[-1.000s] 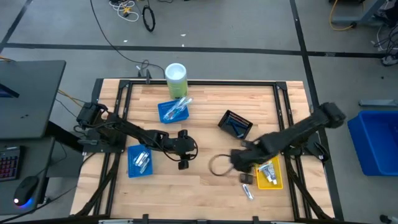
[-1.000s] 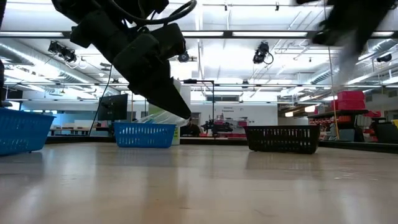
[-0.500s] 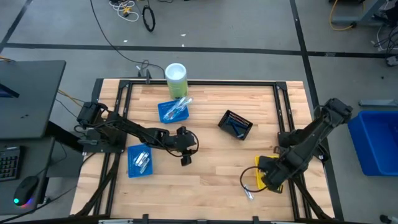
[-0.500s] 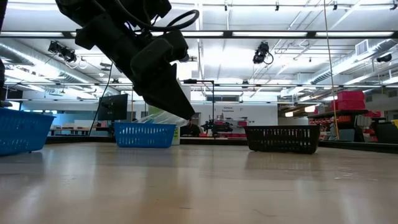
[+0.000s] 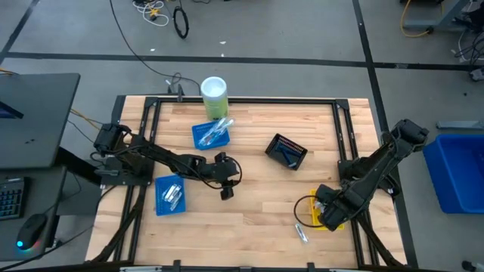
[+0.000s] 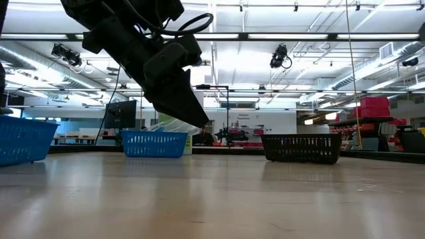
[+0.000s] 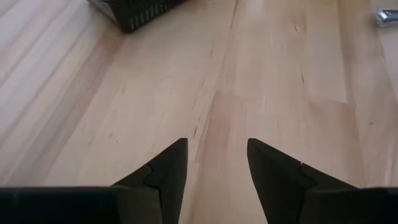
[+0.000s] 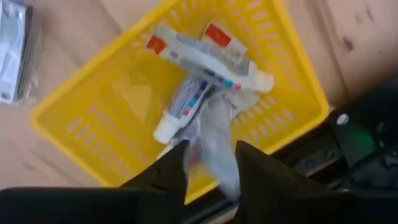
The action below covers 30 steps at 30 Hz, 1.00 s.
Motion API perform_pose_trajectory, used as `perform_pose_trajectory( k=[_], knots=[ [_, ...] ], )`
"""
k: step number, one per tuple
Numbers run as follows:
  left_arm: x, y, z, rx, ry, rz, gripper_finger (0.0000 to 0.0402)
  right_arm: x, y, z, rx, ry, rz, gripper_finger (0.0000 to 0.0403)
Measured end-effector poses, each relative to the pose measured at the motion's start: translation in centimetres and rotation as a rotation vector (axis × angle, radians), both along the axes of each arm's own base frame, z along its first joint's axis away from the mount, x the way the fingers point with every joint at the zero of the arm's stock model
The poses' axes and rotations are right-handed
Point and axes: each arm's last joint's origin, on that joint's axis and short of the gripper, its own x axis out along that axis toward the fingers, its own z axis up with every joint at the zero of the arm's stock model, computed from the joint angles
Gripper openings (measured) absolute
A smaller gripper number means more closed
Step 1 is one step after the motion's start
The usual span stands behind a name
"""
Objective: Pick & Place Travel size toiletries
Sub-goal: Put the white toothpaste into the yellow bin, then put the silver nail cutter into the bottom blue bin
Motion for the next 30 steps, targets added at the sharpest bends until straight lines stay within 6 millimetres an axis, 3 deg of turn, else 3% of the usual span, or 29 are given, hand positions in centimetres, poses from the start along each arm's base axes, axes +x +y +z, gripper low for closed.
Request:
perform_pose_trajectory(
  k=[6,13,17,24,30],
  knots=[
    [0.0,0.2,0.0,-0.017,-0.003,0.02,0.0176,0.3,0.4,0.1,0.035,-0.029,-0.007,0.0194],
    [0.1,0.3,0.1,0.002,-0.011,0.025,0.0176,2.4,1.5,1.8,0.182,-0.183,0.045,0.0235],
    [0.1,0.3,0.1,0.003,-0.01,0.024,0.0176,3.5,2.1,2.3,0.192,-0.343,0.103,0.0242],
    [0.1,0.3,0.1,0.001,-0.011,0.026,0.0176,6.0,3.6,3.9,0.136,-0.776,0.37,0.0243],
    [0.2,0.3,0.2,-0.007,-0.032,0.029,0.0176,8.3,4.0,2.8,0.158,-0.816,0.375,0.0226]
  ],
)
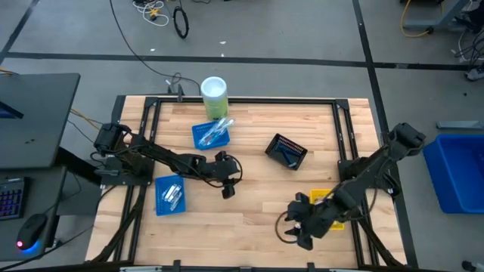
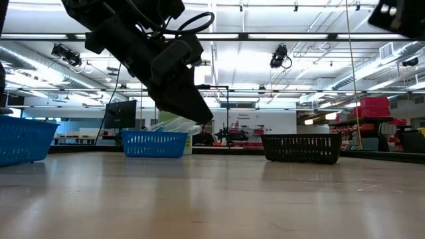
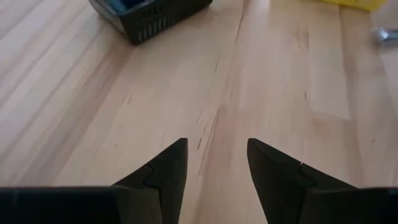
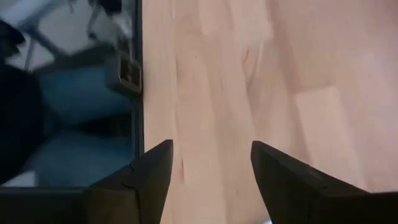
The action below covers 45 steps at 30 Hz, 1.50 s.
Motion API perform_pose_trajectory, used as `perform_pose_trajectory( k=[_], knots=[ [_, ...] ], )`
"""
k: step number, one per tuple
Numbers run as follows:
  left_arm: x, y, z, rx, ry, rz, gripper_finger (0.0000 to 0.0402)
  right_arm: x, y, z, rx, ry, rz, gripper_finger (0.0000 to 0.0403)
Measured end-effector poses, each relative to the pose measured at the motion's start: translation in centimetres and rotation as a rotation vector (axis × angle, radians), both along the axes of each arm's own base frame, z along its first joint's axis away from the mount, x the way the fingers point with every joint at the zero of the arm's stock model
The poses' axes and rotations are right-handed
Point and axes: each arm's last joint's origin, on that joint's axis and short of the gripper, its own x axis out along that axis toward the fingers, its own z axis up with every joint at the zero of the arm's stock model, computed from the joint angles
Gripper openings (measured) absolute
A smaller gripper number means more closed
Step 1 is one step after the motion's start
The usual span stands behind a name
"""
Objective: Pick & Place Travel size toiletries
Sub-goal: Put the silver nail cutter into the bottom blue bin
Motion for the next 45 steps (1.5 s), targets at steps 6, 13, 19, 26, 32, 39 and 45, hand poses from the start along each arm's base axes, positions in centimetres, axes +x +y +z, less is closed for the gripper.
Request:
perform_pose_trajectory(
  k=[6,13,19,26,32,39,45],
  knots=[
    [0.1,0.0,0.2,-0.003,-0.021,0.0,0.0176,1.9,-1.0,-3.2,0.112,0.27,-0.018,0.0215],
    [0.1,0.0,0.1,0.019,-0.013,-0.016,0.0176,1.9,-1.2,-7.5,0.117,0.615,-0.106,0.0212],
    [0.1,0.0,0.1,0.057,-0.005,-0.046,0.0176,2.6,-1.6,-9.8,0.107,0.711,-0.13,0.0218],
    [0.1,0.0,0.1,0.06,-0.005,-0.048,0.0176,2.9,-2.3,-10.1,0.089,0.728,-0.161,0.021],
    [0.1,0.0,0.1,0.088,0.0,-0.069,0.0176,2.8,-2.3,-10.1,0.044,0.704,-0.11,0.0181],
    [0.1,0.0,0.1,0.112,0.005,-0.087,0.0176,2.9,-2.3,-10.1,0.032,0.691,-0.073,0.009],
    [0.1,0.0,0.1,0.111,0.005,-0.087,0.0176,3.5,-2.4,-10.0,0.081,0.658,-0.07,0.0054]
  ],
)
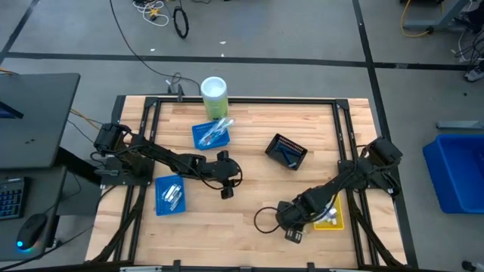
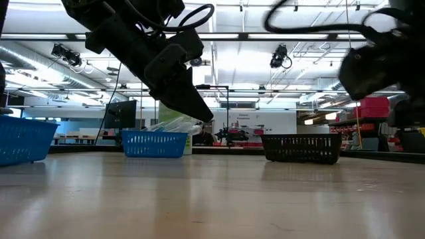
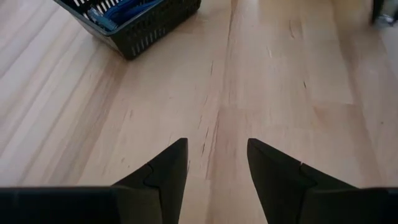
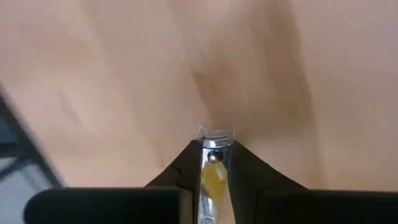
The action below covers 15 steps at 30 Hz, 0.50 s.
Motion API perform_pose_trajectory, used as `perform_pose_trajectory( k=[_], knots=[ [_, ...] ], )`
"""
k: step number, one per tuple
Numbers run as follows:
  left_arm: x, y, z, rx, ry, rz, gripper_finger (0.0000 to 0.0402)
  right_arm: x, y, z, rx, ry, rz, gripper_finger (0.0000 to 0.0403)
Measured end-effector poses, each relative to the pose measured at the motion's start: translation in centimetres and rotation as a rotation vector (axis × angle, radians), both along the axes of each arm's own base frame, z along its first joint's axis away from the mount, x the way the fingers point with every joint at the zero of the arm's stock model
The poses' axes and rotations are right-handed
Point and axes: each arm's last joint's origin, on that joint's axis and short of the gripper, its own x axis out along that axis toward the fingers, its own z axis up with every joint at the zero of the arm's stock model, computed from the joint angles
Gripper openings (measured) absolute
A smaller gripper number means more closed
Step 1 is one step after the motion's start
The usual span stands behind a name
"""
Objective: Pick & Place Travel size toiletries
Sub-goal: Put the silver nail cutter into the bottom blue bin
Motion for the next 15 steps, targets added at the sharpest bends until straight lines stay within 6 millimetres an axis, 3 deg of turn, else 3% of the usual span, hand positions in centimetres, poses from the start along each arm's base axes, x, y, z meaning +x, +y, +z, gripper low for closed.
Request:
perform_pose_trajectory(
  k=[6,11,15],
  knots=[
    [0.2,-0.2,0.3,-0.055,-0.036,-0.051,0.0176,2.9,-1.1,2.6,0.012,-0.268,0.03,0.0066],
    [0.5,-1.0,0.7,-0.138,-0.078,-0.233,0.0176,5.0,-3.5,6.3,-0.256,-0.559,0.042,0.0066],
    [0.6,-1.3,0.9,-0.135,-0.099,-0.255,0.0176,6.0,-5.8,8.7,-0.463,-0.734,-0.072,0.0066]
  ],
)
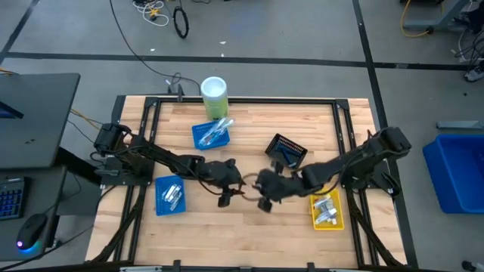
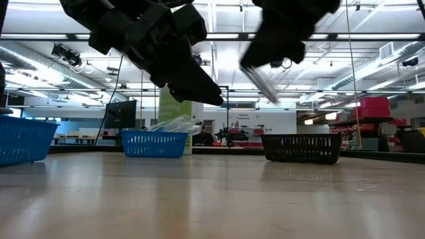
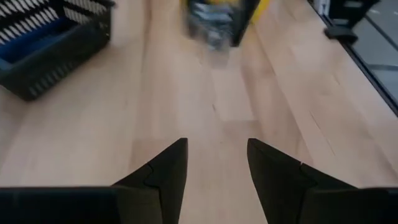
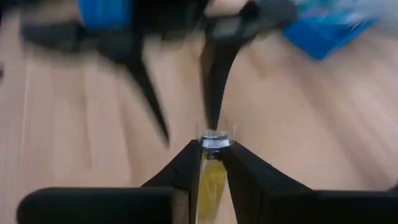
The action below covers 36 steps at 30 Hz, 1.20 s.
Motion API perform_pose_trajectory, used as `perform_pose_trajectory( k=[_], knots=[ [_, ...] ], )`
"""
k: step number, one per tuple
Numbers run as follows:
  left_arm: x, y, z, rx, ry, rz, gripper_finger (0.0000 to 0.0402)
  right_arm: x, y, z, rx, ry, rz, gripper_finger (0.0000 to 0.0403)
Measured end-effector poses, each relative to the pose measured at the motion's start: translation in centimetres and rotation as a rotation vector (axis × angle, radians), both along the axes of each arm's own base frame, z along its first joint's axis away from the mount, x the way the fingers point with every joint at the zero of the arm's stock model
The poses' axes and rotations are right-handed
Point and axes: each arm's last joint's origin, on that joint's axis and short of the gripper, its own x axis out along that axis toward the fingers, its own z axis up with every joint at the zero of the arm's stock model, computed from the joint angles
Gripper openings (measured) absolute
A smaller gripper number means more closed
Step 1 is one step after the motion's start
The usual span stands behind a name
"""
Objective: Pick & Place Travel size toiletries
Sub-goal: Put the silver nail cutter into the bottom blue bin
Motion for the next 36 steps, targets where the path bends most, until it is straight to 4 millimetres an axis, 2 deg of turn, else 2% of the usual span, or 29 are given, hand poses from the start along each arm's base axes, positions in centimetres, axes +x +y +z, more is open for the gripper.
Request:
perform_pose_trajectory(
  k=[6,14,20,27,36],
  knots=[
    [0.5,-0.1,1.0,0.012,-0.116,0.021,0.0176,1.4,-2.3,1.0,0.016,-0.122,-0.088,0.0076],
    [0.7,0.2,1.4,0.026,-0.17,0.075,0.0176,2.2,-3.2,1.4,-0.032,-0.172,-0.061,0.0072],
    [0.7,0.3,1.3,0.002,-0.156,0.149,0.0176,2.2,-2.9,1.4,-0.03,-0.18,-0.049,0.0073],
    [0.9,1.0,1.5,-0.16,-0.171,0.254,0.0176,2.1,-2.4,1.5,-0.031,-0.19,-0.039,0.0073],
    [1.0,0.9,1.9,-0.103,-0.216,0.178,0.0176,2.2,-2.6,1.6,-0.055,-0.192,-0.006,0.0073]
  ],
)
